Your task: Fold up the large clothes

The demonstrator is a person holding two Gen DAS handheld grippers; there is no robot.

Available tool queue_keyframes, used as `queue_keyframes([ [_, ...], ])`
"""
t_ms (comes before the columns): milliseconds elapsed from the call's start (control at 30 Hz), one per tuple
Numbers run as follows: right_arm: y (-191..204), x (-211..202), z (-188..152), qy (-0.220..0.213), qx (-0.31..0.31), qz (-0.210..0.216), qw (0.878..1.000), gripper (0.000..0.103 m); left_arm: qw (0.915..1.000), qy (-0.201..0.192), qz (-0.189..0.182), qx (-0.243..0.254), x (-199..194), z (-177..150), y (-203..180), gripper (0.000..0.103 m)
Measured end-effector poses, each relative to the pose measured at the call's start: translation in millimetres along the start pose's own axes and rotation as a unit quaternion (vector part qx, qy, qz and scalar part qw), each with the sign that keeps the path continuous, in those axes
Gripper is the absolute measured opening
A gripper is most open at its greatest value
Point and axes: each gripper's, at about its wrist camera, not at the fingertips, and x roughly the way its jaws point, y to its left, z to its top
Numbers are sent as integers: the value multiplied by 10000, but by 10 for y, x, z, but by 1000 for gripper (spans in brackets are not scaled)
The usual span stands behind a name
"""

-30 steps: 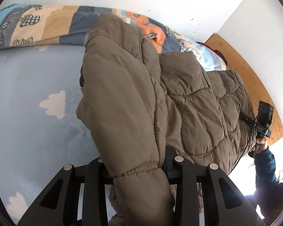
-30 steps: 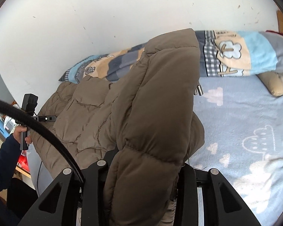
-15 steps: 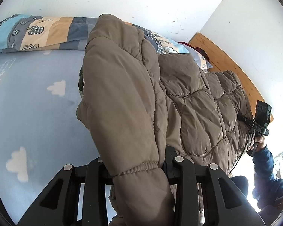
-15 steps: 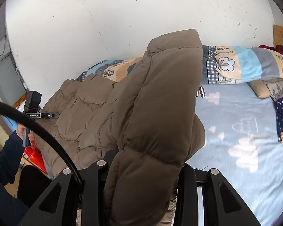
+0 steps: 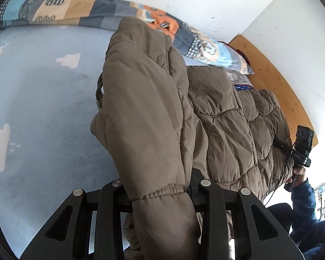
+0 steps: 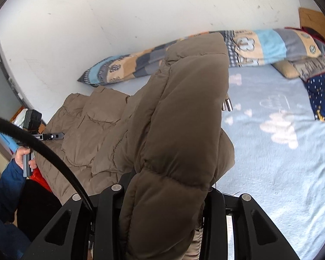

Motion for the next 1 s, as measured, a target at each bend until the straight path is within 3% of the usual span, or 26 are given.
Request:
queue_keyframes([
  [167, -186, 366, -8, 114, 198, -80, 9997, 37, 9999, 0, 86, -75, 164, 96, 118, 31],
  [400, -266, 554, 139, 49, 254, -155, 9995, 37, 9996, -77, 139, -241, 327, 192, 257, 32],
  [600, -521, 848, 46, 419, 493, -373, 9972, 37, 9991, 97, 289, -287, 449, 159, 349, 39],
  [700, -644, 948, -7, 530, 677, -377, 9956, 38, 9985, 162, 327, -420, 518, 155, 437, 45],
  [800, -742, 1008, -72, 603, 917, -340, 9934, 44, 9975, 204, 394, -550, 590, 145, 524, 58],
  [867, -804, 1034, -112, 631, 1040, -308, 9921, 48, 9964, 233, 469, -672, 627, 128, 586, 73],
  [1000, -912, 1068, -198, 705, 1346, -320, 9879, 62, 9932, 255, 457, -1043, 679, 78, 761, 87],
])
